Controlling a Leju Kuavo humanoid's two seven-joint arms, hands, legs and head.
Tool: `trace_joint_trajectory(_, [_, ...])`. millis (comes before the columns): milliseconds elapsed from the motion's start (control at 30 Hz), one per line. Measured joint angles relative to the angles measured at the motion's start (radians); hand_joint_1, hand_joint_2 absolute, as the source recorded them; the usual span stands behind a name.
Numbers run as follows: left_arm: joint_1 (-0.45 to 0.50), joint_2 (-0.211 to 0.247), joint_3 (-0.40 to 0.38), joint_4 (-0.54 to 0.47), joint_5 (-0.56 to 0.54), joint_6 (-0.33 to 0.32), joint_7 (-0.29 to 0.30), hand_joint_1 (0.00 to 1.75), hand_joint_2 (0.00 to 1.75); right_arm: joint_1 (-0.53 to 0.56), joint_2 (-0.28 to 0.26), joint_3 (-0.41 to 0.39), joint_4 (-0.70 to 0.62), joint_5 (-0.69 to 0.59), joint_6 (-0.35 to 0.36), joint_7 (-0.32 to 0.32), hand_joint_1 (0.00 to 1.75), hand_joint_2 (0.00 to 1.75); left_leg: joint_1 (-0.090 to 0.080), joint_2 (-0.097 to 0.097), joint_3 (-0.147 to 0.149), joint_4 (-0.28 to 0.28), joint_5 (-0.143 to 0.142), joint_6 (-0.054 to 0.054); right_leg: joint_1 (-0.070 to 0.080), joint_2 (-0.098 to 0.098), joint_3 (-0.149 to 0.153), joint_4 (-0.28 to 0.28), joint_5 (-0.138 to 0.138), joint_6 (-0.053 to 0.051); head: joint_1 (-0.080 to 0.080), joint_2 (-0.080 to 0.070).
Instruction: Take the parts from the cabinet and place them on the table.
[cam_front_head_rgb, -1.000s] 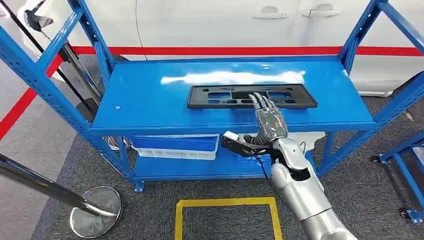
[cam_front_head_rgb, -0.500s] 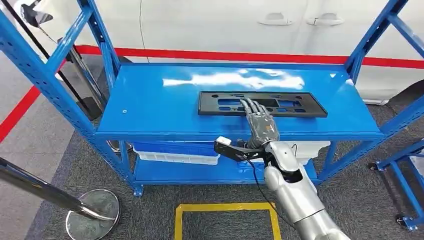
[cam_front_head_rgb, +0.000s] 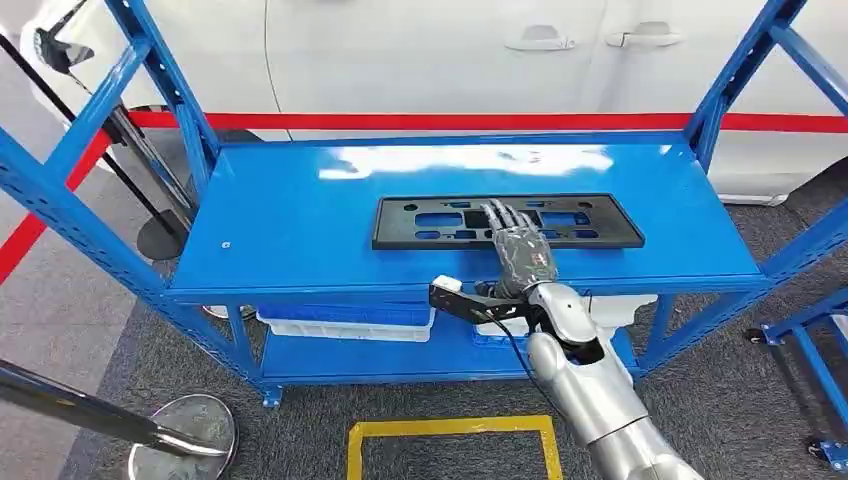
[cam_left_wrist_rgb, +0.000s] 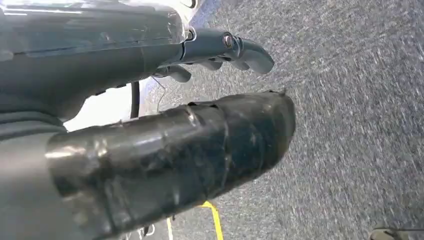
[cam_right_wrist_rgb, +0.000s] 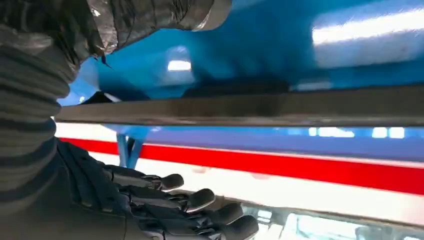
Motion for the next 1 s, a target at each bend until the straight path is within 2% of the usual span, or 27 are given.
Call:
trace_joint_trajectory(33, [0.001, 0.0, 0.0, 0.0, -0.003, 0.001, 0.0, 0.0, 0.0, 0.0, 0.003, 0.0, 0.004, 0.0, 0.0, 0.0, 0.0, 1.75, 0.0, 0.0, 0.008, -0.038, 0.041, 0.001, 0.0, 0.002, 0.008, 0.001, -0.007, 0.001, 0.0, 0.0])
trace_joint_trajectory(100, [0.002, 0.0, 0.0, 0.0, -0.005, 0.005, 0.0, 0.0, 0.0, -0.001, 0.009, 0.001, 0.009, 0.001, 0.0, -0.001, 0.0, 1.75, 0.0, 0.0, 0.073, -0.212, 0.16, 0.007, 0.0, 0.003, 0.031, 0.003, -0.024, 0.006, 0.0, 0.0])
trace_joint_trajectory(133, [0.004, 0.001, 0.0, 0.0, -0.006, 0.007, 0.0, 0.0, 0.0, -0.001, 0.013, 0.003, 0.012, 0.001, 0.0, -0.002, 0.0, 1.75, -0.001, -0.001, 0.096, -0.268, 0.174, 0.014, 0.0, 0.002, 0.037, 0.003, -0.032, 0.01, 0.001, 0.0])
trace_joint_trajectory(167, [0.003, 0.001, 0.0, 0.001, -0.006, 0.007, -0.001, 0.0, 0.0, -0.005, 0.013, 0.006, 0.015, 0.001, 0.0, -0.002, 0.0, 1.75, -0.009, -0.002, 0.107, -0.28, 0.166, 0.017, 0.008, 0.004, 0.033, 0.008, -0.036, 0.018, -0.001, 0.0])
trace_joint_trajectory(200, [-0.002, 0.001, 0.0, 0.001, -0.006, 0.007, -0.002, 0.0, 0.0, -0.006, 0.013, 0.008, 0.016, 0.001, 0.0, -0.002, 0.0, 1.75, -0.009, -0.002, 0.109, -0.288, 0.154, 0.024, 0.006, 0.004, 0.029, 0.007, -0.036, 0.021, -0.002, 0.0])
trace_joint_trajectory(267, [0.001, 0.0, 0.0, 0.001, -0.006, 0.008, -0.003, 0.0, 0.0, -0.006, 0.016, 0.009, 0.018, 0.002, 0.0, -0.002, 0.0, 1.75, -0.011, -0.003, 0.107, -0.29, 0.15, 0.032, 0.005, 0.003, 0.034, -0.002, -0.038, 0.029, -0.002, 0.0])
trace_joint_trajectory(300, [0.001, -0.001, 0.0, 0.001, -0.006, 0.008, -0.003, 0.0, 0.0, -0.008, 0.016, 0.009, 0.018, 0.002, 0.0, -0.002, 0.0, 1.75, -0.001, -0.003, 0.12, -0.303, 0.151, 0.037, 0.008, 0.005, 0.04, -0.002, -0.046, 0.037, -0.002, 0.0])
trace_joint_trajectory(333, [0.001, -0.001, 0.0, 0.001, -0.006, 0.008, -0.002, 0.0, 0.0, -0.009, 0.016, 0.009, 0.018, 0.002, 0.0, -0.002, 0.0, 1.75, 0.0, -0.003, 0.129, -0.309, 0.15, 0.04, 0.003, 0.002, 0.041, 0.015, -0.055, 0.041, -0.001, 0.0])
trace_joint_trajectory(367, [0.002, -0.001, 0.001, 0.001, -0.006, 0.008, -0.003, 0.0, 0.0, -0.013, 0.016, 0.009, 0.018, 0.002, 0.0, -0.002, 0.0, 1.75, 0.0, -0.002, 0.135, -0.312, 0.146, 0.047, 0.003, 0.001, 0.014, 0.065, -0.076, 0.046, 0.001, 0.0])
trace_joint_trajectory(433, [-0.001, -0.001, 0.001, 0.001, -0.008, 0.008, -0.003, 0.0, 0.0, -0.012, 0.016, 0.01, 0.023, 0.002, 0.001, -0.002, 0.0, 1.75, 0.0, -0.002, 0.141, -0.31, 0.138, 0.056, 0.0, 0.001, -0.084, 0.226, -0.135, 0.053, 0.0, 0.0])
trace_joint_trajectory(467, [-0.001, -0.001, 0.001, 0.001, -0.008, 0.008, -0.003, 0.0, 0.0, -0.008, 0.016, 0.01, 0.027, 0.004, 0.001, -0.002, 0.0, 1.75, 0.0, -0.003, 0.144, -0.309, 0.133, 0.057, 0.0, 0.001, -0.129, 0.29, -0.145, 0.056, 0.001, 0.0])
trace_joint_trajectory(500, [-0.001, -0.001, 0.002, 0.001, -0.009, 0.008, -0.003, 0.0, 0.0, -0.008, 0.016, 0.01, 0.032, 0.006, 0.001, -0.001, 0.0, 1.75, 0.0, -0.003, 0.15, -0.309, 0.128, 0.057, 0.0, 0.001, -0.152, 0.309, -0.134, 0.057, 0.0, 0.0])
trace_joint_trajectory(533, [0.001, -0.001, 0.002, 0.001, -0.009, 0.008, -0.003, 0.0, 0.0, -0.008, 0.016, 0.01, 0.036, 0.008, 0.001, -0.001, 0.0, 1.75, 0.0, -0.004, 0.159, -0.308, 0.122, 0.055, 0.0, 0.001, -0.152, 0.282, -0.095, 0.056, 0.001, 0.0])
trace_joint_trajectory(567, [0.002, -0.001, 0.002, 0.001, -0.009, 0.008, -0.002, 0.0, 0.0, -0.008, 0.016, 0.011, 0.039, 0.008, 0.0, -0.001, 0.0, 1.75, -0.001, -0.004, 0.17, -0.307, 0.114, 0.053, 0.0, 0.0, -0.129, 0.214, -0.038, 0.053, 0.001, 0.0])
trace_joint_trajectory(600, [0.003, -0.002, 0.003, 0.001, -0.009, 0.008, -0.002, 0.0, 0.0, -0.008, 0.016, 0.011, 0.04, 0.008, 0.0, -0.001, 0.0, 1.75, -0.001, -0.005, 0.183, -0.306, 0.105, 0.05, 0.001, 0.0, -0.092, 0.121, 0.024, 0.048, 0.001, 0.0])
trace_joint_trajectory(633, [0.003, -0.002, 0.003, 0.001, -0.009, 0.008, -0.002, 0.0, 0.0, -0.009, 0.016, 0.011, 0.043, 0.008, 0.0, -0.001, 0.0, 1.75, -0.001, -0.005, 0.189, -0.307, 0.096, 0.046, 0.003, -0.002, -0.064, 0.037, 0.061, 0.041, 0.001, 0.0])
trace_joint_trajectory(667, [0.0, -0.003, 0.003, 0.002, -0.009, 0.008, -0.002, 0.0, 0.0, -0.011, 0.016, 0.013, 0.047, 0.008, 0.001, -0.001, 0.0, 1.75, -0.007, -0.005, 0.191, -0.306, 0.091, 0.041, 0.012, -0.002, -0.052, 0.032, 0.042, 0.038, 0.0, 0.0])
trace_joint_trajectory(700, [-0.001, -0.003, 0.003, 0.002, -0.009, 0.008, -0.002, 0.0, 0.0, -0.013, 0.016, 0.014, 0.047, 0.008, 0.0, -0.001, 0.0, 1.75, -0.007, -0.006, 0.19, -0.304, 0.087, 0.035, 0.012, -0.003, -0.042, 0.011, 0.031, 0.032, 0.001, 0.0])
trace_joint_trajectory(767, [-0.002, -0.003, 0.003, 0.002, -0.009, 0.008, -0.002, 0.0, 0.0, -0.012, 0.017, 0.015, 0.048, 0.01, 0.0, 0.0, 0.0, 1.75, -0.006, -0.005, 0.193, -0.313, 0.088, 0.027, 0.014, -0.001, -0.046, 0.015, 0.029, 0.026, 0.0, 0.0])
trace_joint_trajectory(800, [-0.003, -0.003, 0.003, 0.002, -0.01, 0.008, -0.002, 0.0, 0.0, -0.013, 0.017, 0.015, 0.049, 0.017, 0.0, 0.005, 0.0, 1.75, -0.009, -0.003, 0.197, -0.315, 0.085, 0.021, 0.009, 0.001, -0.042, 0.008, 0.029, 0.021, -0.001, 0.0])
trace_joint_trajectory(833, [-0.003, -0.004, 0.003, 0.002, -0.011, 0.008, -0.002, 0.0, 0.0, -0.013, 0.017, 0.016, 0.052, 0.029, 0.001, 0.018, 0.0, 1.75, -0.003, -0.003, 0.193, -0.301, 0.073, 0.018, 0.002, -0.001, -0.028, -0.004, 0.031, 0.015, -0.001, 0.0])
trace_joint_trajectory(867, [-0.003, -0.005, 0.003, 0.002, -0.014, 0.008, -0.002, 0.0, 0.0, -0.018, 0.017, 0.016, 0.055, 0.034, 0.002, 0.021, 0.0, 1.75, -0.004, -0.003, 0.177, -0.263, 0.056, 0.016, 0.001, -0.001, -0.021, -0.009, 0.027, 0.007, 0.0, 0.0])
trace_joint_trajectory(900, [-0.003, -0.005, 0.003, 0.002, -0.016, 0.01, -0.002, 0.0, 0.0, -0.022, 0.017, 0.018, 0.06, 0.038, 0.005, 0.023, 0.02, 1.75, -0.002, -0.003, 0.15, -0.211, 0.034, 0.014, 0.001, -0.001, -0.017, -0.009, 0.026, 0.003, -0.001, 0.0])
trace_joint_trajectory(933, [-0.003, -0.005, 0.003, 0.002, -0.016, 0.013, 0.0, 0.0, 0.0, -0.028, 0.018, 0.023, 0.071, 0.04, 0.015, 0.032, 0.03, 1.75, -0.002, -0.003, 0.088, -0.102, -0.007, 0.009, 0.002, -0.001, -0.012, -0.008, 0.022, -0.001, -0.001, 0.0])
trace_joint_trajectory(967, [-0.003, -0.003, 0.004, 0.002, -0.017, 0.014, 0.001, 0.0, 0.0, -0.029, 0.018, 0.025, 0.086, 0.04, 0.021, 0.034, 0.07, 1.75, -0.002, -0.003, 0.037, -0.024, -0.026, 0.005, 0.002, -0.002, -0.008, -0.008, 0.018, -0.002, -0.001, 0.0])
trace_joint_trajectory(1000, [-0.002, -0.003, 0.005, 0.002, -0.017, 0.014, 0.003, 0.0, 0.0, -0.028, 0.018, 0.026, 0.101, 0.04, 0.025, 0.034, 0.52, 1.75, -0.002, -0.003, 0.005, 0.012, -0.02, 0.004, 0.002, -0.001, -0.004, -0.007, 0.013, -0.002, -0.001, 0.0])
